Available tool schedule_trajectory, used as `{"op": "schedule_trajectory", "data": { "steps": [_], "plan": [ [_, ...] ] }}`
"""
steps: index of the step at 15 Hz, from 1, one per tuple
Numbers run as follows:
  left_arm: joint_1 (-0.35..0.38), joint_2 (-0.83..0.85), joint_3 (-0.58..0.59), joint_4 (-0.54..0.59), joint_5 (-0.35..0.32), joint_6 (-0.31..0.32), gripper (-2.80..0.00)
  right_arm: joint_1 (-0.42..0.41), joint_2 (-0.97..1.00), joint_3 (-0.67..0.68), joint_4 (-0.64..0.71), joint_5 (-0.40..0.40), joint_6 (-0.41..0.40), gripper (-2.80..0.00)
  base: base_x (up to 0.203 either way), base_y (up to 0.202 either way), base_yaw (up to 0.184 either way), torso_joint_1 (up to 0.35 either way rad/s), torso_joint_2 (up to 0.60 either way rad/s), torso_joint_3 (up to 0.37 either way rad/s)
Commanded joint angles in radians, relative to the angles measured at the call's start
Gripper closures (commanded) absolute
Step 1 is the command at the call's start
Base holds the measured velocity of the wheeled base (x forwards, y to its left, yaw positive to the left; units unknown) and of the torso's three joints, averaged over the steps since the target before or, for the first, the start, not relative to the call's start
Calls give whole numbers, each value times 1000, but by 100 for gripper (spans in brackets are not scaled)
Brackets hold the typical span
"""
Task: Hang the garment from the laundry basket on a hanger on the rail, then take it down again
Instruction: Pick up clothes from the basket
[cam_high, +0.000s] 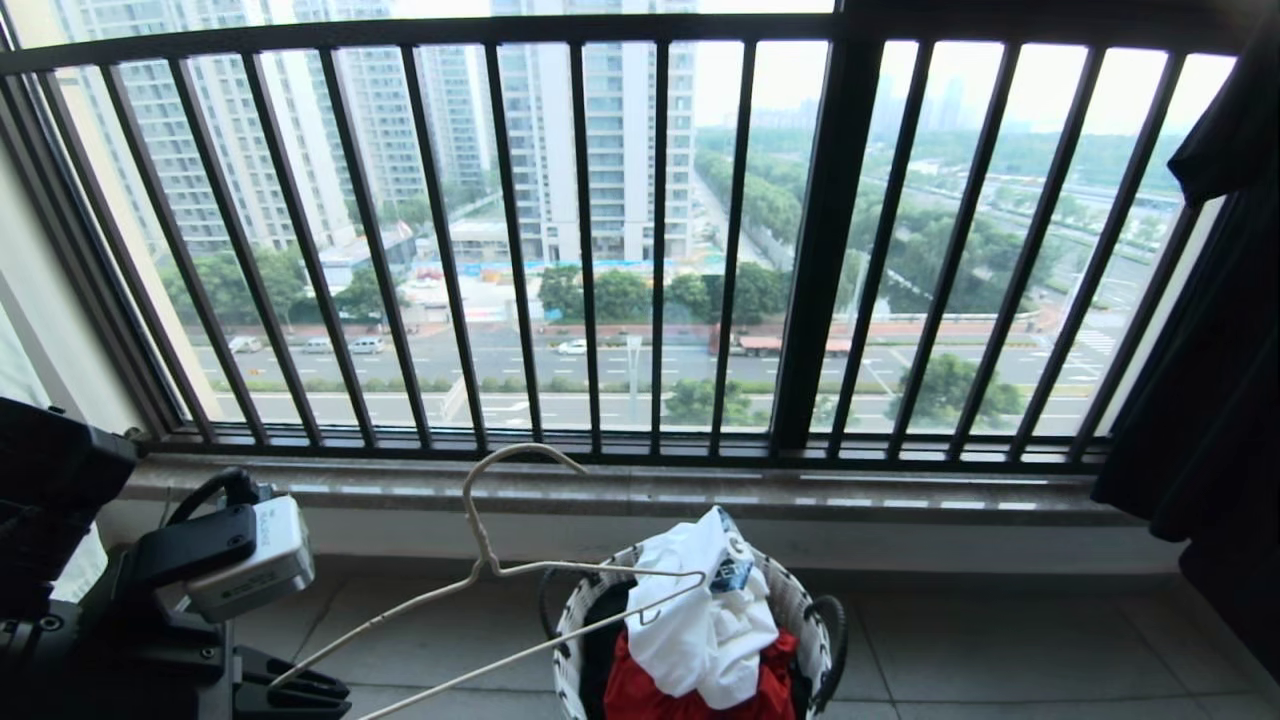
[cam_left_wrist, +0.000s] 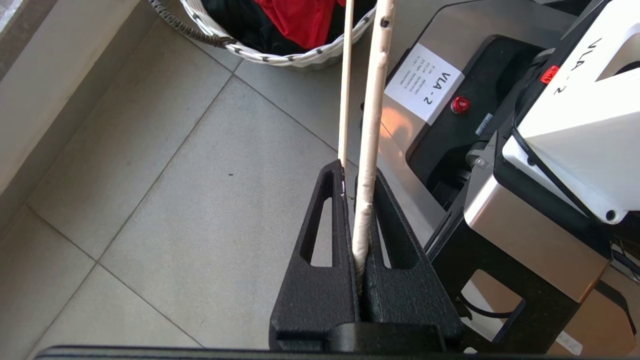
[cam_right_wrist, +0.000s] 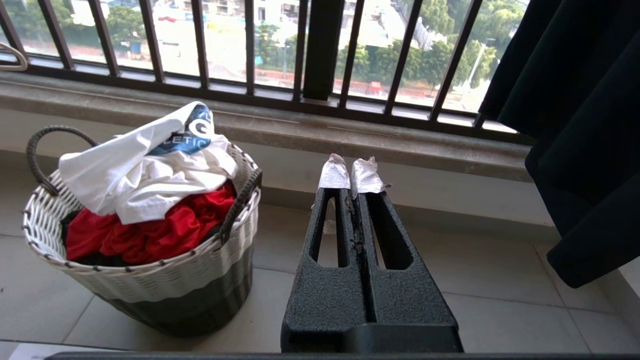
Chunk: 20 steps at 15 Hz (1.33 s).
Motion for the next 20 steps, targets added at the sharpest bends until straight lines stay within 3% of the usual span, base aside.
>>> {"op": "schedule_trajectory", "data": {
  "steps": [1, 20],
  "plan": [
    [0, -2, 0, 3, -2, 4, 0, 0, 1, 0, 0, 1, 1, 0, 0, 0, 0, -13, 103, 95],
    [-6, -12, 6, 4, -1, 22, 0, 0, 1, 0, 0, 1, 4, 0, 0, 0, 0, 0, 4, -11]
  ]
}}
